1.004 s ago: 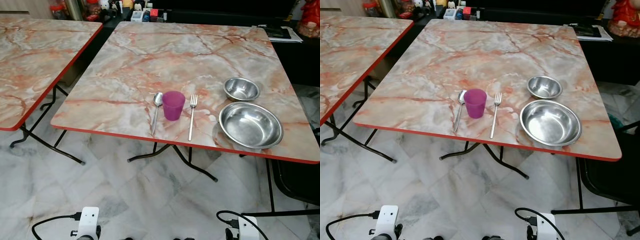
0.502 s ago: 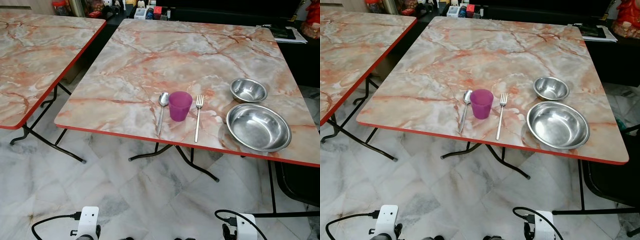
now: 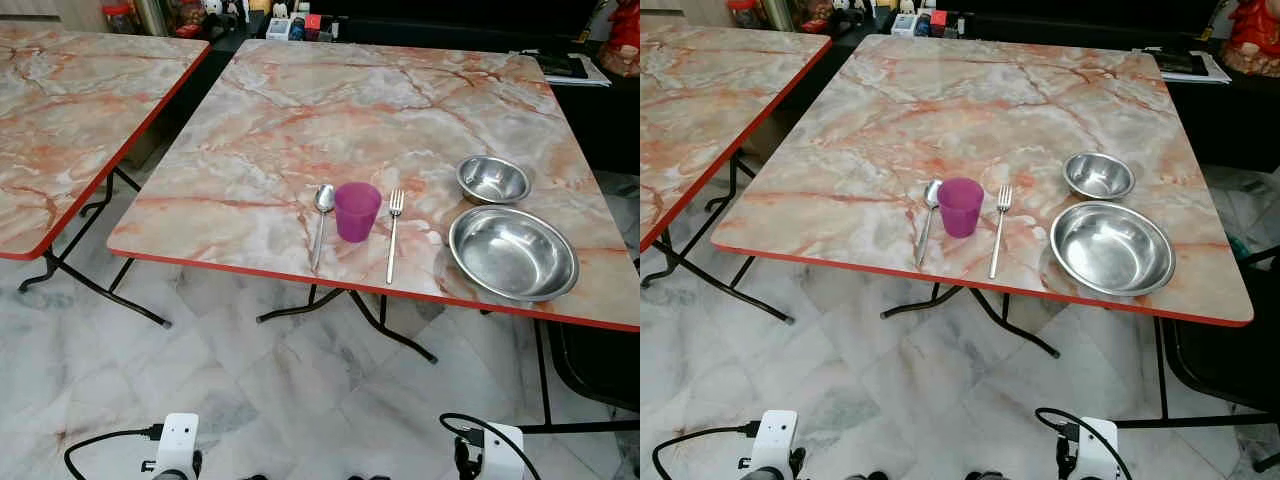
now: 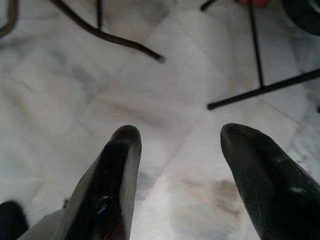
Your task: Setting the table
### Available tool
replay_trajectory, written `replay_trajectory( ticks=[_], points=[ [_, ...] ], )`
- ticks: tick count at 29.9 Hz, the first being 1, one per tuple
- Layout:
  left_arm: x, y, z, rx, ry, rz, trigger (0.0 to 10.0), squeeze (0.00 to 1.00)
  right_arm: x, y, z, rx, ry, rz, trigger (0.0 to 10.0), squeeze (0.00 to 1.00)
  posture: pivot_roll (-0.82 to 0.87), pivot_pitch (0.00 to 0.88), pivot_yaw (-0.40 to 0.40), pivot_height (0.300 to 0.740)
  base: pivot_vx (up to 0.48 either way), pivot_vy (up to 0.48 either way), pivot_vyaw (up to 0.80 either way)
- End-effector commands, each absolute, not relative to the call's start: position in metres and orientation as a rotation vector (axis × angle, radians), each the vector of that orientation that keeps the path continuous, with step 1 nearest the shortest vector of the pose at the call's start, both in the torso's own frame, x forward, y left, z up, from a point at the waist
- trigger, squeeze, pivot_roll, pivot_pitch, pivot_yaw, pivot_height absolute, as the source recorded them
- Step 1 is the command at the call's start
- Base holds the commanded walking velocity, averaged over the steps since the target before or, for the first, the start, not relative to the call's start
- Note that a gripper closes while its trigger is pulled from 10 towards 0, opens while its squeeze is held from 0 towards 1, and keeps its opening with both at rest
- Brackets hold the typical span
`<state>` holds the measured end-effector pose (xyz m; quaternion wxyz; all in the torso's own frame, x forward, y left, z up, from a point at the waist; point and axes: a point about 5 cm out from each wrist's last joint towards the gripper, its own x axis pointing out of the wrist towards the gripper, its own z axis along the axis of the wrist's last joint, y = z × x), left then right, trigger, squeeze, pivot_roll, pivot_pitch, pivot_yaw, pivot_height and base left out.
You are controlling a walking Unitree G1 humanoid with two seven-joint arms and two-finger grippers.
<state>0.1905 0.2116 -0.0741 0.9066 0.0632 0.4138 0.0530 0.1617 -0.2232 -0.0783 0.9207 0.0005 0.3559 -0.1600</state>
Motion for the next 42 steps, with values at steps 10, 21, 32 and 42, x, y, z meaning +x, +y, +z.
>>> replay_trajectory(
  ticks=[10,21,32,42],
  points=[
    [0.183,0.217,-0.078,0.159,0.896,0.091,10.0,0.0,0.221,-0.281,-0.017,-0.025,0.393,-0.678,10.0,0.0,-0.09,0.165,0.004,0.74,0.0,0.0,0.0],
    [0.18,0.217,-0.079,0.158,0.909,0.082,10.0,0.0,0.226,-0.284,-0.008,-0.008,0.35,-0.78,10.0,0.0,-0.09,0.172,0.008,0.74,0.0,0.0,0.0],
    [0.181,0.215,-0.079,0.161,0.915,0.072,10.0,0.0,0.186,-0.261,0.002,-0.066,0.224,-0.674,10.0,0.0,-0.12,0.177,0.015,0.74,0.0,0.0,0.0],
    [0.187,0.211,-0.077,0.156,0.903,0.06,10.0,0.0,0.173,-0.264,0.036,-0.079,0.146,-0.701,10.0,0.0,-0.13,0.169,0.011,0.74,0.0,0.0,0.0]
  ],
)
